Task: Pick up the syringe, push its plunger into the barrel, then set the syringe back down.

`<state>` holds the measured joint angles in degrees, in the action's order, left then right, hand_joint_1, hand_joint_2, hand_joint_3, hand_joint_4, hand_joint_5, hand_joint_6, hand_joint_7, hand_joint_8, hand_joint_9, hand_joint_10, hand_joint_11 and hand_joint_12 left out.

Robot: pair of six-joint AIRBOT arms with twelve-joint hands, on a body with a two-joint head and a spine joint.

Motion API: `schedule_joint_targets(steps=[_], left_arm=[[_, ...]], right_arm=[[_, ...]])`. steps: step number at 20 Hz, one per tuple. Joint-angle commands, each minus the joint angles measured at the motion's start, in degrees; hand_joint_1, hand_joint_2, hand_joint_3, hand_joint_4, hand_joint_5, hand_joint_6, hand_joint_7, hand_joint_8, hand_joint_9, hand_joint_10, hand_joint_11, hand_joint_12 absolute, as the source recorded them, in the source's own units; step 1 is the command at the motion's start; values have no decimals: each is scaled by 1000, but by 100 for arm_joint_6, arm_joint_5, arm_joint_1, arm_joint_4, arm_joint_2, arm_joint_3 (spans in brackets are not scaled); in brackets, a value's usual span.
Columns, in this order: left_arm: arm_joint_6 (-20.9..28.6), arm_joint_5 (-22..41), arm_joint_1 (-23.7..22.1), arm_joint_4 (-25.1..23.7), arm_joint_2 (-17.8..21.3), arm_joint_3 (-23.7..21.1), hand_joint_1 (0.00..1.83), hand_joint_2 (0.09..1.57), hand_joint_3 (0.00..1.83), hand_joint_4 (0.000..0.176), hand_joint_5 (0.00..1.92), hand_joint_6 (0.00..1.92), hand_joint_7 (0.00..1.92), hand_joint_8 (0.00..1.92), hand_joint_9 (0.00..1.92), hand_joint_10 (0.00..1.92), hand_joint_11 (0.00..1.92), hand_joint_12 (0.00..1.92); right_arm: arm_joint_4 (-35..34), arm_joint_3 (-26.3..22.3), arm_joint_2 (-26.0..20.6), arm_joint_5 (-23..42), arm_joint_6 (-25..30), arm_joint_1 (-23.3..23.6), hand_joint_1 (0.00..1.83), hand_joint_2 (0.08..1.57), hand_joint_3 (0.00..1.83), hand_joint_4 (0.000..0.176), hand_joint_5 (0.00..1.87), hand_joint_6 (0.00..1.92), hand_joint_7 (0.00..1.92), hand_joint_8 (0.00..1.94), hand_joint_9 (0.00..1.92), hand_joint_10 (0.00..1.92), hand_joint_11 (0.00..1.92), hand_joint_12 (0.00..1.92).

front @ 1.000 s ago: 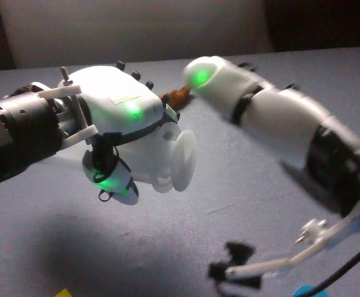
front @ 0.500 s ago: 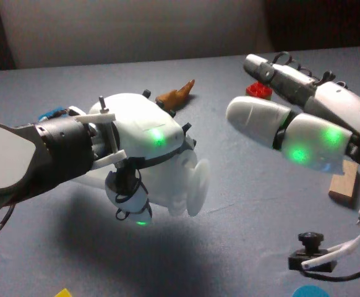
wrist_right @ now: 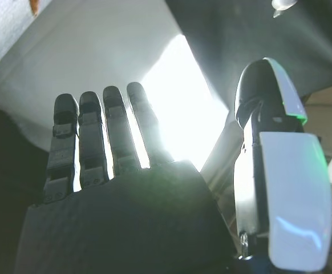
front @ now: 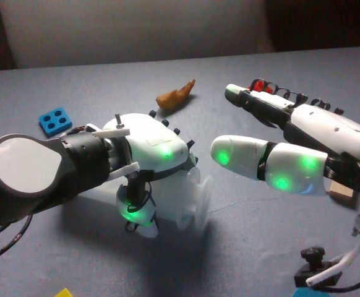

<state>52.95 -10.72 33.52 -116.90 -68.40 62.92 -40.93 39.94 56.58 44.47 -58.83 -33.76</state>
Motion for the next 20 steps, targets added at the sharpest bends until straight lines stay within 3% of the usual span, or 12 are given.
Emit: schedule_joint_targets(steps=[1,3,6,7,8,10,13,15,16,18,19,20], left_arm=[[-41,-514,-42,-9,-20,40,1492,1115,2,0,939,886,899,1078,949,1092,737,1601],[-41,-599,-31,116,-53,91,1492,1108,0,0,951,898,958,984,952,1072,727,1594],[-52,-598,-6,263,-140,209,1489,1129,3,0,934,920,894,1115,891,1167,677,1627],[-54,-598,-3,281,-152,225,1392,1146,3,0,893,1004,876,1181,850,1286,655,1424],[-54,-599,-3,292,-160,236,1467,1154,2,0,864,1025,850,1182,850,1243,652,1632],[-80,-600,-8,304,-175,258,1367,1166,0,0,841,1080,863,1190,815,1368,642,1368],[-81,-600,-7,343,-187,273,1356,1175,0,0,800,1165,864,1147,796,1398,608,1372],[-264,-610,-3,524,-194,285,1180,1201,0,8,777,1265,861,1208,816,764,564,1295],[-996,-670,-39,1222,-196,268,1173,1198,0,22,793,1256,856,1207,844,627,572,1227],[-1281,-736,-61,1478,-196,253,1164,1205,0,23,764,1308,853,1199,842,407,541,1146],[-1281,-770,-53,1591,-202,255,1033,1244,0,0,731,1357,774,594,783,286,447,1099],[-1281,-861,-45,1762,-204,240,911,1191,0,0,647,642,755,283,716,178,386,1062]], right_arm=[[293,-5,-3,567,20,21,94,1074,1,0,103,0,88,0,99,1,0,357],[303,-5,1,576,21,20,101,1070,0,0,111,1,94,1,97,0,0,324],[304,-5,8,573,21,15,100,1077,2,0,95,1,82,1,91,1,0,334],[305,-4,12,573,23,16,95,1077,1,0,84,1,69,0,81,1,0,311],[306,-4,16,572,23,16,77,1079,2,0,78,0,69,1,84,2,0,307],[311,-4,27,571,24,18,63,1086,3,0,84,2,75,2,85,2,0,319],[319,0,34,569,37,24,71,1071,0,0,80,0,65,0,75,0,0,306],[322,5,36,570,40,25,74,1076,0,0,99,4,80,3,80,1,0,331],[324,8,38,568,41,25,66,1083,2,0,94,1,76,1,74,0,0,319],[328,12,38,567,41,25,49,1084,1,0,89,3,74,3,73,3,0,302],[331,13,38,564,41,26,82,1075,0,0,99,6,82,6,82,6,0,307],[335,13,37,559,41,26,103,1070,0,0,91,2,73,1,72,1,0,289]])
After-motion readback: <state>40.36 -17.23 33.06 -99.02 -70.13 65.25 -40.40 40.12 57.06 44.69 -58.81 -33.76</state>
